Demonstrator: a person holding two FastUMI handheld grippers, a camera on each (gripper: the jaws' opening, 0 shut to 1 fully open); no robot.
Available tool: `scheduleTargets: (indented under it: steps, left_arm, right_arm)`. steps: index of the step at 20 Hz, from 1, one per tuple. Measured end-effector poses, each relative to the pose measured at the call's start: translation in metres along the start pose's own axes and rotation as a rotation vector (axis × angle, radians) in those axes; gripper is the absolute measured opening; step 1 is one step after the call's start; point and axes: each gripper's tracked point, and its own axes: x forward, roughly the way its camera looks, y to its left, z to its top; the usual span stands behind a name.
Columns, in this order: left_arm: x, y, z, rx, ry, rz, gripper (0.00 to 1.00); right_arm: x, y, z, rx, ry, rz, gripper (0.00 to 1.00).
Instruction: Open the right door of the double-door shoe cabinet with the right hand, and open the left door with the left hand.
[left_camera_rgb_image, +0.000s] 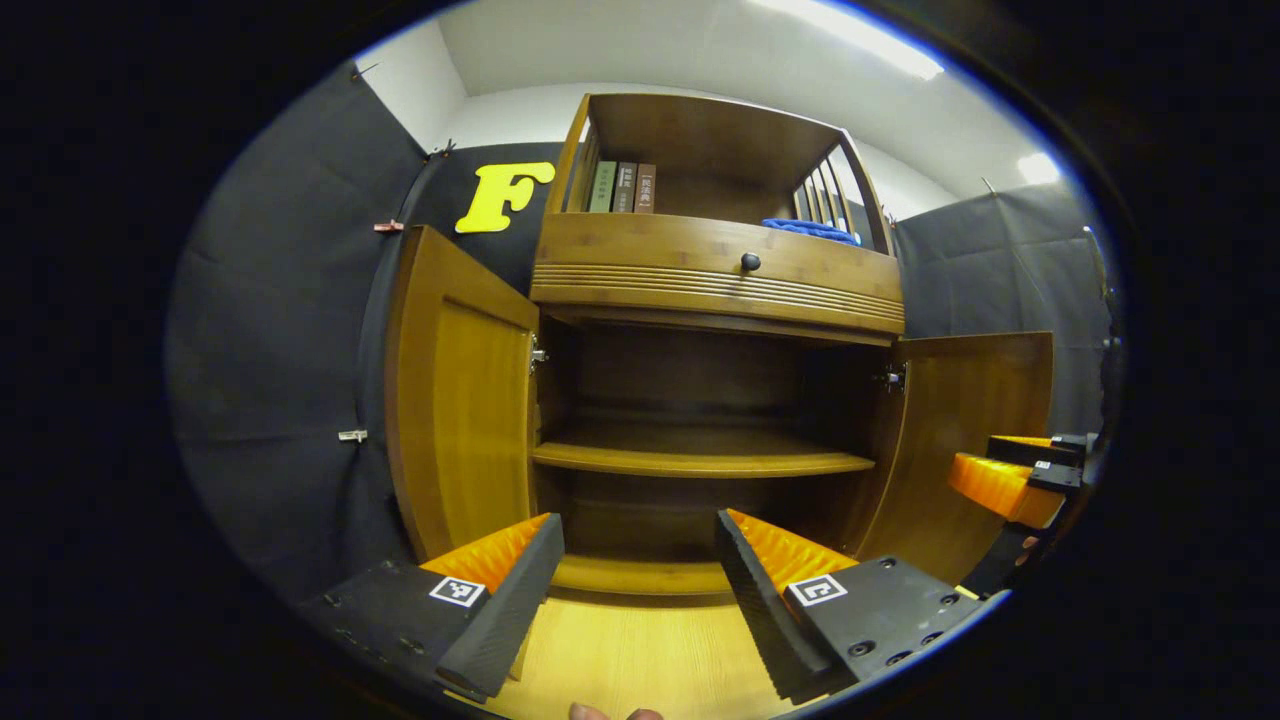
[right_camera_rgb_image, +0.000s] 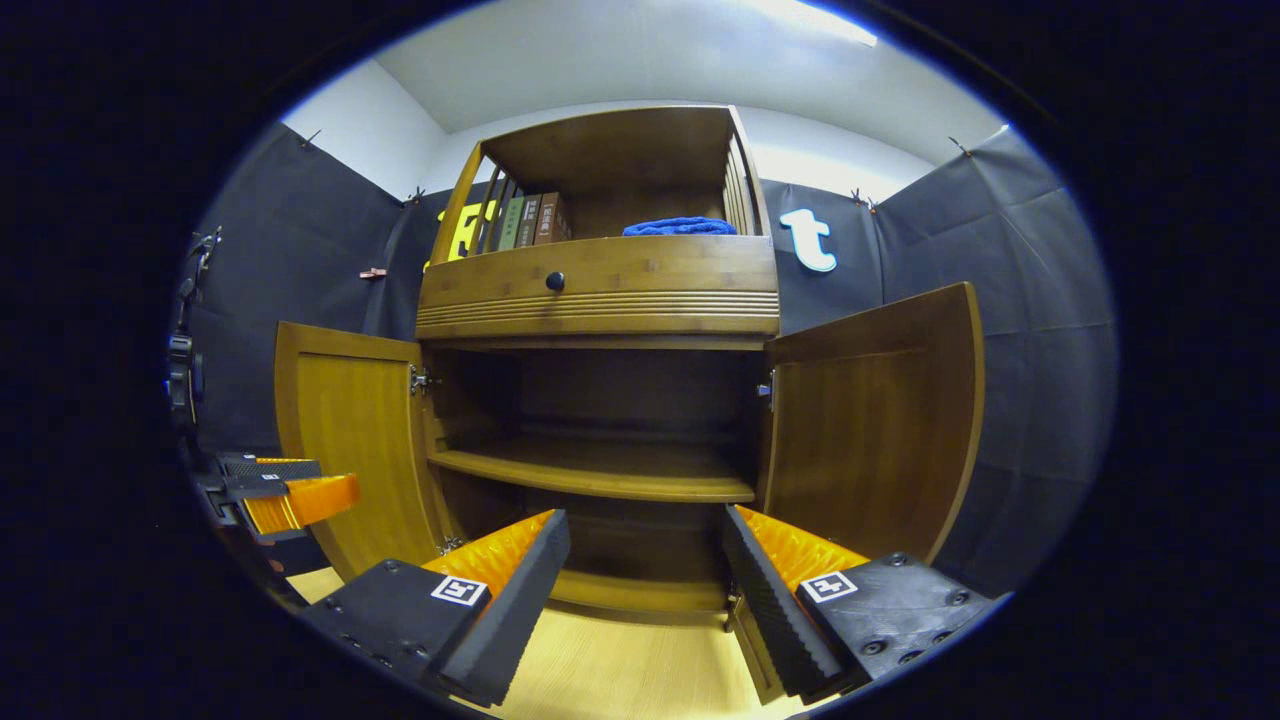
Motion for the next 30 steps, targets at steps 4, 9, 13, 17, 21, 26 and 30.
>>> scheduleTargets:
  steps: [4, 9, 13, 17, 21, 26, 30]
  left_arm:
    - [-0.001, -0.009, -0.001, -0.013, 0.009, -0.032, 0.94]
    - [-0.002, -0.011, -0.001, 0.016, 0.010, -0.072, 0.92]
    - [-0.005, -0.016, 0.000, 0.008, 0.013, -0.093, 0.92]
    - [-0.003, -0.015, 0.002, 0.019, 0.001, -0.096, 0.94]
    - [-0.001, -0.016, 0.004, 0.016, -0.012, -0.102, 0.92]
    - [-0.002, -0.012, 0.005, 0.025, -0.016, -0.084, 0.94]
    - [0.001, -0.007, 0.008, 0.036, -0.030, -0.060, 0.94]
  right_arm:
    - [-0.002, -0.001, 0.005, 0.011, -0.010, -0.038, 0.95]
    - [-0.006, 0.004, 0.007, 0.007, -0.019, -0.058, 0.95]
    - [-0.006, 0.004, 0.006, 0.009, -0.018, -0.070, 0.95]
    - [-0.007, 0.004, 0.007, 0.010, -0.025, -0.078, 0.95]
    - [-0.006, 0.005, 0.008, 0.003, -0.026, -0.075, 0.97]
    - [-0.005, 0.006, 0.008, -0.002, -0.026, -0.068, 0.98]
    - [-0.005, 0.007, 0.008, -0.006, -0.028, -0.069, 1.00]
